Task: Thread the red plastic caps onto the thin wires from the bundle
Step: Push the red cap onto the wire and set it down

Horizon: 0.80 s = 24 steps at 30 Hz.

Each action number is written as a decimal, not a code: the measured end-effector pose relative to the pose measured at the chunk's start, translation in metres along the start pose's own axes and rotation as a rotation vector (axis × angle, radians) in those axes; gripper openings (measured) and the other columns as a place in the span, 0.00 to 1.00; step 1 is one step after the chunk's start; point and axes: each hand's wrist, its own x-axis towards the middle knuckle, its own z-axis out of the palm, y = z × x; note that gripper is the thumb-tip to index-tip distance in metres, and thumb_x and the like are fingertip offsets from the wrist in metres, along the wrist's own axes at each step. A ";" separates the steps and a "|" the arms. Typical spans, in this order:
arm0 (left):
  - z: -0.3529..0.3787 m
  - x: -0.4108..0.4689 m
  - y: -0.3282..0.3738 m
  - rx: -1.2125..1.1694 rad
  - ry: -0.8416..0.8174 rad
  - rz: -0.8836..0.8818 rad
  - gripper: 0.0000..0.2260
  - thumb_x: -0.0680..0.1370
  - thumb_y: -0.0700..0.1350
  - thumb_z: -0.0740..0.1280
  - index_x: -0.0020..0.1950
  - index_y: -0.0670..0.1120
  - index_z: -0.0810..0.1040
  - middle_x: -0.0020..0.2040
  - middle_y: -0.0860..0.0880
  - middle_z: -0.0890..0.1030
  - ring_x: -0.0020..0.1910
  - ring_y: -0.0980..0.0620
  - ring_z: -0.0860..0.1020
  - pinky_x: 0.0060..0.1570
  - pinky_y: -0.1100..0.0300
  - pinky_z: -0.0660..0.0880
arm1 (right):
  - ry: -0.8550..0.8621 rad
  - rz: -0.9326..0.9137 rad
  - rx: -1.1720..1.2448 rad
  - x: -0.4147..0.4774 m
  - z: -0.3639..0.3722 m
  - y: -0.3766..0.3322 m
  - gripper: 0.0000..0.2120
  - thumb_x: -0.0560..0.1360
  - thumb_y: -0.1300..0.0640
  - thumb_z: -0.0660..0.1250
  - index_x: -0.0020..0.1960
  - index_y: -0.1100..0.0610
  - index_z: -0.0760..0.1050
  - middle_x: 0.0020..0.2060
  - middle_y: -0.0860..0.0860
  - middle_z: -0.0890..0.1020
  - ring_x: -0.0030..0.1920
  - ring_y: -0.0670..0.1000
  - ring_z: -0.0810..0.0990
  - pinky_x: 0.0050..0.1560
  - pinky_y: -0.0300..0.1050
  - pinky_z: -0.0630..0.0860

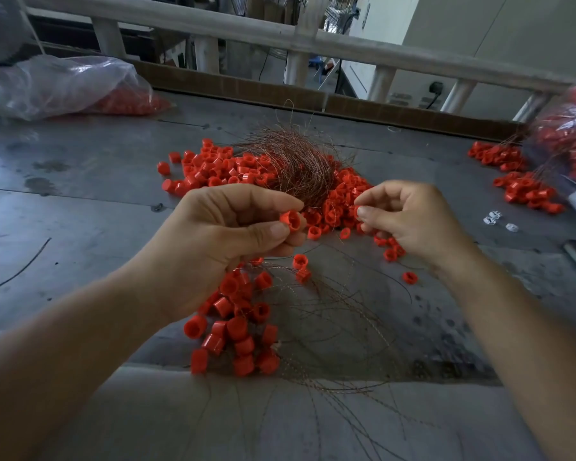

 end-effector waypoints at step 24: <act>0.011 -0.005 0.012 -0.102 0.030 -0.008 0.12 0.61 0.42 0.69 0.43 0.49 0.85 0.39 0.46 0.84 0.39 0.53 0.83 0.38 0.65 0.78 | -0.421 0.089 0.684 -0.026 0.009 -0.031 0.06 0.65 0.57 0.64 0.41 0.58 0.75 0.29 0.51 0.82 0.29 0.46 0.80 0.28 0.34 0.75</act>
